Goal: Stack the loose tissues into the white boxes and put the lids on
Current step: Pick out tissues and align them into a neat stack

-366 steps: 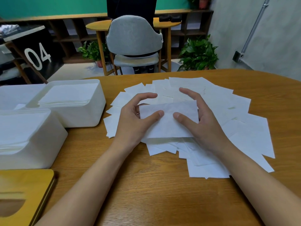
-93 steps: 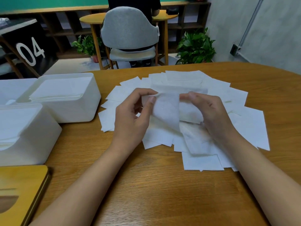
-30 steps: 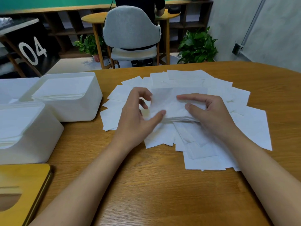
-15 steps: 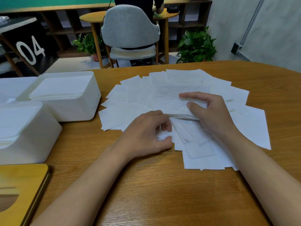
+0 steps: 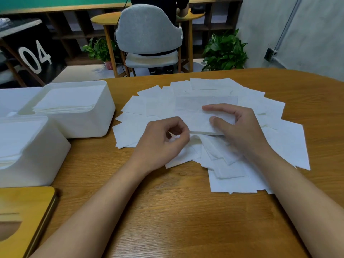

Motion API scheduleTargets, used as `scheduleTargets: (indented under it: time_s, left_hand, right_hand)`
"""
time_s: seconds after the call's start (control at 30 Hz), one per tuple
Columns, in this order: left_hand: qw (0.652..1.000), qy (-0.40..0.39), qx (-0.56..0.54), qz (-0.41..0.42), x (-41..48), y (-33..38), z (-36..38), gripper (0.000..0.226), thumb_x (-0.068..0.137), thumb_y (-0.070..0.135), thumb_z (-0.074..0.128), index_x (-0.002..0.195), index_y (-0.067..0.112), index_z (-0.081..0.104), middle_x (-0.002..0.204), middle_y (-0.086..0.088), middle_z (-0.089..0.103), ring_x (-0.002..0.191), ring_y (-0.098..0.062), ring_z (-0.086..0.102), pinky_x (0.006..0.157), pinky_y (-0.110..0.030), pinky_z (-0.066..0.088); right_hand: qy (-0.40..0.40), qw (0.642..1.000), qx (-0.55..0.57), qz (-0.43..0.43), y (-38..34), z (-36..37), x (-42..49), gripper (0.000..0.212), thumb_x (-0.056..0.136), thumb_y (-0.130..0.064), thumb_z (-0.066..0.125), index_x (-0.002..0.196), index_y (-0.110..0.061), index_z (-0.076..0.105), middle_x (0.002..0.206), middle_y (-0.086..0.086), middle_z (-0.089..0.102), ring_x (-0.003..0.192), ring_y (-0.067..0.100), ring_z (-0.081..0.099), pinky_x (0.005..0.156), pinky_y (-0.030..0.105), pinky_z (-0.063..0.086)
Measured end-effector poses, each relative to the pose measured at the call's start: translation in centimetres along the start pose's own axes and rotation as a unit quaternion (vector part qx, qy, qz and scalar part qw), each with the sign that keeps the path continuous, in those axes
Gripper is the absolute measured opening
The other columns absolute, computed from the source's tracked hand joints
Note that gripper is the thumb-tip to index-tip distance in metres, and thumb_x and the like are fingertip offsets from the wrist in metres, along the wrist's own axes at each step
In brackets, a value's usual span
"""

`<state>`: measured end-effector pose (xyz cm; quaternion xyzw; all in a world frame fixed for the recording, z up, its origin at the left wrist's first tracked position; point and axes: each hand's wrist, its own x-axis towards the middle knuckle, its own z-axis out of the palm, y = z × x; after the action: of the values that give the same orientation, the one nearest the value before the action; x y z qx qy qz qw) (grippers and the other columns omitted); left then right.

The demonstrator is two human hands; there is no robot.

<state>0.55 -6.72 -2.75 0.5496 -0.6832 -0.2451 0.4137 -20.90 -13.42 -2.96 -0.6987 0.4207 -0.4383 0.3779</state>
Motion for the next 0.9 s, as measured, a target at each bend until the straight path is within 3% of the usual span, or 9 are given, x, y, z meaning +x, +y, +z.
scheduleTargets:
  time_s: [0.17,0.27,0.4,0.47,0.53,0.63,0.73,0.8,0.9]
  left_hand:
    - [0.990,0.050,0.066,0.115,0.0,0.0,-0.5,0.007,0.101,0.013,0.068,0.099,0.014,0.075,0.093,0.013,0.074,0.094,-0.003,0.069,0.082,-0.014,0.047]
    - [0.964,0.081,0.138,0.214,0.3,-0.2,-0.8,0.009,0.102,0.010,0.069,0.107,0.009,0.076,0.100,0.003,0.075,0.094,-0.008,0.070,0.083,-0.020,0.052]
    - [0.953,0.097,0.146,0.248,0.2,0.0,-0.7,0.015,0.101,0.013,0.071,0.116,0.009,0.075,0.104,0.002,0.075,0.097,-0.011,0.071,0.082,-0.032,0.057]
    - [0.959,0.117,0.147,0.211,0.0,0.3,-0.7,0.029,0.099,0.030,0.075,0.123,0.014,0.072,0.104,0.007,0.073,0.097,-0.008,0.069,0.084,-0.035,0.057]
    - [0.968,0.152,0.126,0.154,0.0,0.4,-1.1,0.041,0.093,0.040,0.080,0.126,0.018,0.070,0.102,0.012,0.070,0.097,-0.004,0.067,0.087,-0.028,0.055]
    - [0.984,0.173,0.013,0.040,0.4,0.2,-1.9,0.036,0.091,0.027,0.083,0.124,0.026,0.069,0.106,0.017,0.069,0.097,-0.002,0.065,0.084,-0.021,0.054]
    - [0.984,0.141,-0.100,-0.039,0.7,0.0,-2.2,0.034,0.092,0.022,0.082,0.123,0.032,0.070,0.100,0.004,0.071,0.087,-0.020,0.066,0.074,-0.040,0.059]
    - [0.981,0.127,-0.133,-0.054,0.7,0.1,-2.0,0.036,0.092,0.019,0.082,0.124,0.028,0.070,0.097,0.004,0.074,0.083,-0.019,0.070,0.067,-0.034,0.061]
    - [0.975,0.107,-0.184,-0.070,0.7,0.3,-1.7,0.040,0.090,0.011,0.082,0.127,0.020,0.067,0.101,0.006,0.080,0.090,-0.012,0.078,0.070,-0.026,0.062]
  right_hand:
    - [-0.062,0.992,-0.070,-0.082,-0.5,0.4,-0.7,0.032,0.088,-0.033,0.082,0.120,-0.032,0.077,0.118,-0.018,0.076,0.119,0.002,0.066,0.105,0.028,0.050]
    - [-0.080,0.991,-0.072,-0.085,-0.8,0.6,-1.0,0.035,0.084,-0.042,0.085,0.117,-0.034,0.078,0.112,-0.017,0.077,0.114,0.007,0.069,0.101,0.030,0.052]
    - [-0.065,0.992,-0.064,-0.090,-0.5,1.5,-1.2,0.017,0.086,-0.037,0.083,0.102,-0.034,0.081,0.094,-0.017,0.078,0.094,0.008,0.072,0.086,0.029,0.052]
    - [-0.046,0.993,-0.050,-0.093,-0.5,1.7,-1.0,0.009,0.092,-0.032,0.080,0.099,-0.027,0.082,0.092,-0.013,0.078,0.093,0.011,0.073,0.086,0.033,0.055]
    - [-0.022,0.998,-0.005,-0.053,-0.6,1.2,-0.6,0.004,0.094,-0.026,0.078,0.092,-0.024,0.080,0.091,-0.017,0.078,0.094,0.003,0.072,0.086,0.023,0.055]
    - [0.024,0.996,0.078,0.019,-0.7,0.2,-0.1,0.009,0.093,-0.022,0.078,0.084,-0.018,0.077,0.088,-0.015,0.078,0.085,0.001,0.072,0.077,0.015,0.052]
    - [0.007,0.992,0.115,0.048,-0.8,0.1,-0.2,0.010,0.094,-0.022,0.076,0.098,-0.013,0.078,0.102,-0.004,0.080,0.096,0.015,0.076,0.082,0.026,0.059]
    - [-0.019,0.992,0.113,0.045,-1.1,0.4,-0.5,0.018,0.095,-0.023,0.075,0.113,-0.019,0.077,0.111,-0.008,0.079,0.102,0.012,0.075,0.085,0.026,0.061]
    - [-0.037,0.995,0.095,0.015,-1.4,0.6,-0.6,0.029,0.096,-0.022,0.074,0.124,-0.026,0.070,0.116,-0.015,0.075,0.106,0.005,0.071,0.084,0.021,0.057]
